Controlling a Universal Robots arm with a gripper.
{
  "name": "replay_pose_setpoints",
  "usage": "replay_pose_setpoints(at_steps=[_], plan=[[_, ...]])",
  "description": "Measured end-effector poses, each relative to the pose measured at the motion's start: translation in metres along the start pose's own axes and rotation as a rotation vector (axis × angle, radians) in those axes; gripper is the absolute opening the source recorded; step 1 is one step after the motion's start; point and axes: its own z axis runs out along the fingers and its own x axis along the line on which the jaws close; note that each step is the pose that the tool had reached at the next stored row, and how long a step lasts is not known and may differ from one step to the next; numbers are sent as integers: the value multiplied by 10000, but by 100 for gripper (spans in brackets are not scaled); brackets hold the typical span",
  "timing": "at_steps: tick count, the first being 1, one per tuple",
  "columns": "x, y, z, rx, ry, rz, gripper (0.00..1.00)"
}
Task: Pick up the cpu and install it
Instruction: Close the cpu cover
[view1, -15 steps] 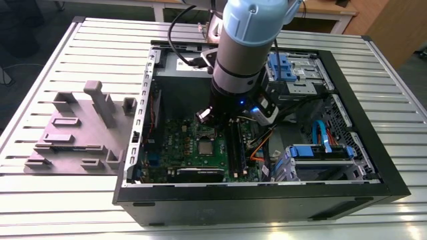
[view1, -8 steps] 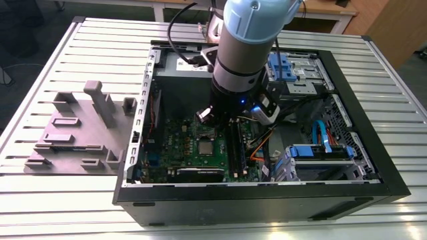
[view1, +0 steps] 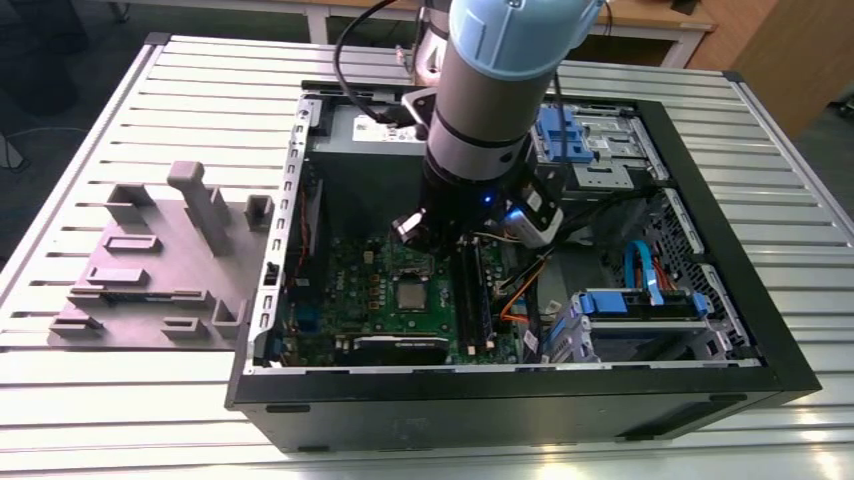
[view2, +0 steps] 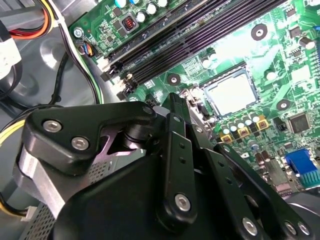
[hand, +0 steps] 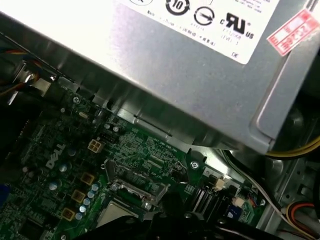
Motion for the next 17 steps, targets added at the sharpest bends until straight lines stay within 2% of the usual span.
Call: replay_pose_setpoints(at_steps=[6,10,17], plan=[[9,-12,-50,-28,-14,-14,10],[9,-18,-59,-36,-11,-75,10],[-13,-30,-60,-37,34,-511,10]])
